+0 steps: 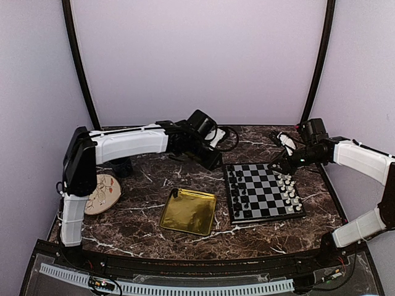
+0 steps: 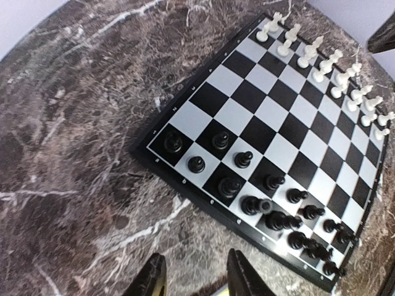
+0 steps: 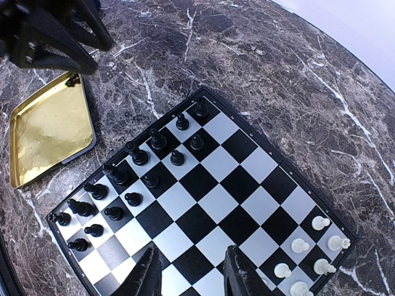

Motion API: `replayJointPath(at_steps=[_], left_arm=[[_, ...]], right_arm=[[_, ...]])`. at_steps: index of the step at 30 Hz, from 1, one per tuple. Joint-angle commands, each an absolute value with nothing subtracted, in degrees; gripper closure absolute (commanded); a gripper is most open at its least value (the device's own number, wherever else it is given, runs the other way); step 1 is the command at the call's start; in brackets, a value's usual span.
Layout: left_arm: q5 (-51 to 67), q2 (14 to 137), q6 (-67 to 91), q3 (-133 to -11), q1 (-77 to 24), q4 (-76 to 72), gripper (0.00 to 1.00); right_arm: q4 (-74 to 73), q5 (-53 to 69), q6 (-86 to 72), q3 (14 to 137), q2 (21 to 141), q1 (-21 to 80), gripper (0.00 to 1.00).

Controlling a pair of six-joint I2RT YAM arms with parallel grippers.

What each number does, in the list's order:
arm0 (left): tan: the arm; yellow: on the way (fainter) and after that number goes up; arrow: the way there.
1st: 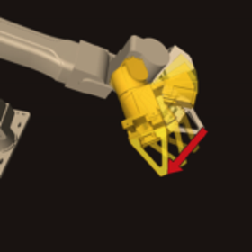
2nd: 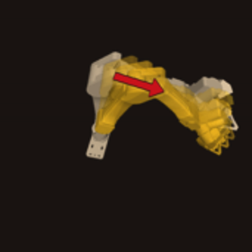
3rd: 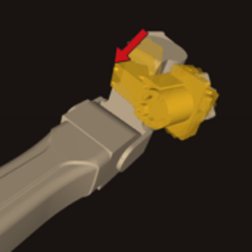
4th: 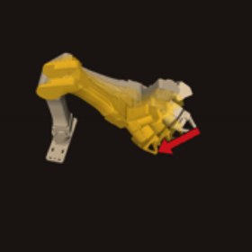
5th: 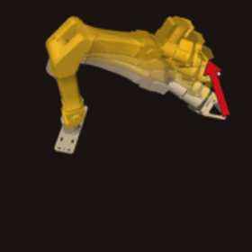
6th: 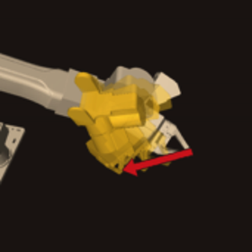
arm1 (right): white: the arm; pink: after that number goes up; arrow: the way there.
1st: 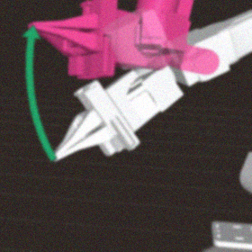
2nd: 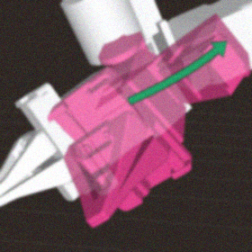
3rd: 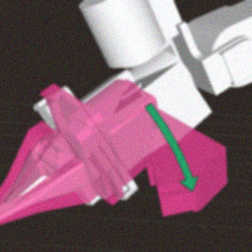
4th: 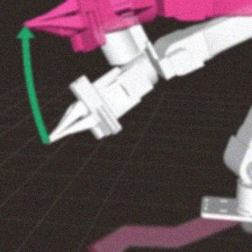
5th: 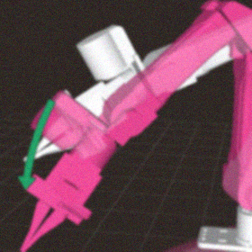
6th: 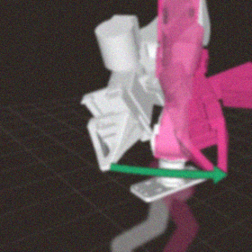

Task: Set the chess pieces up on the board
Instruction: Place the pawn at g8, then adjust the storage box at the center of the board.

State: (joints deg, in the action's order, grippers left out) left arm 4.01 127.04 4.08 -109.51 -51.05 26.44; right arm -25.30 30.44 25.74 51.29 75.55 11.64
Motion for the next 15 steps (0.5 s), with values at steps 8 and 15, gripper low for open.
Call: replayJointPath(at_steps=[8, 15], left_arm=[[-5.3, 102.5, 4.9, -82.1, -50.7, 32.2, 0.66], [3.2, 101.4, 14.8, -74.2, -49.7, 29.0, 0.64]], right_arm=[[-25.8, 33.5, 28.0, 52.0, 75.9, 11.4, 0.67], [-26.9, 34.9, 28.0, 53.2, 78.1, 11.5, 0.68]])
